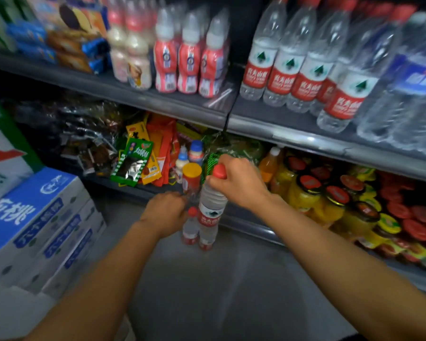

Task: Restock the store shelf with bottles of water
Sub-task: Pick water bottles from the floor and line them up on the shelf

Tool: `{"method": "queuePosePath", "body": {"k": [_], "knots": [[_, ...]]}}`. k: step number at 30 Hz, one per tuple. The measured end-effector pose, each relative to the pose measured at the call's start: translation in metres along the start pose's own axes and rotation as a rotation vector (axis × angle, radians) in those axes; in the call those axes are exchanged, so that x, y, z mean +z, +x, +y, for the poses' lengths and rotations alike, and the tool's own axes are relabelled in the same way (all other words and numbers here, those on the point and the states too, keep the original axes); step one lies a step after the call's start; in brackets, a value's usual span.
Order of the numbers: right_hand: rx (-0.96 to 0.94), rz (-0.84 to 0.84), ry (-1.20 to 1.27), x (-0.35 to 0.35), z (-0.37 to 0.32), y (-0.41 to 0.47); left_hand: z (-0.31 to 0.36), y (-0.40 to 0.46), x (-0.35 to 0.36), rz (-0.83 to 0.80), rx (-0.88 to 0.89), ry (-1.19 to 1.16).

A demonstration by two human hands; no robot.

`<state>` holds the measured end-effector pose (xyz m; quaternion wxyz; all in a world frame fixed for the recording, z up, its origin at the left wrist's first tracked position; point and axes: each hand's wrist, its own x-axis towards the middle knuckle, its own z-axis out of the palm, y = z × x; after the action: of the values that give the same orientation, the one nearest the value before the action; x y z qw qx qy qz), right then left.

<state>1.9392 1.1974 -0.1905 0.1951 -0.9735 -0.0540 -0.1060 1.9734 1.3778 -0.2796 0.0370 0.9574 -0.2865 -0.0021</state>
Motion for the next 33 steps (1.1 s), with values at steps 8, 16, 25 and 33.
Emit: {"method": "queuePosePath", "body": {"k": [8, 16, 25, 33], "knots": [[-0.044, 0.351, -0.014, -0.142, -0.004, 0.030, 0.041, 0.058, -0.111, 0.314, 0.145, 0.025], [0.012, 0.582, -0.109, -0.245, 0.016, 0.062, 0.082, 0.112, -0.197, 0.503, 0.260, 0.039], [0.108, 0.591, -0.224, -0.287, 0.053, 0.090, 0.127, 0.163, -0.222, 0.550, 0.281, 0.087], [0.259, 0.470, -0.259, -0.279, 0.084, 0.110, 0.146, 0.186, -0.203, 0.523, 0.315, 0.054]]}}
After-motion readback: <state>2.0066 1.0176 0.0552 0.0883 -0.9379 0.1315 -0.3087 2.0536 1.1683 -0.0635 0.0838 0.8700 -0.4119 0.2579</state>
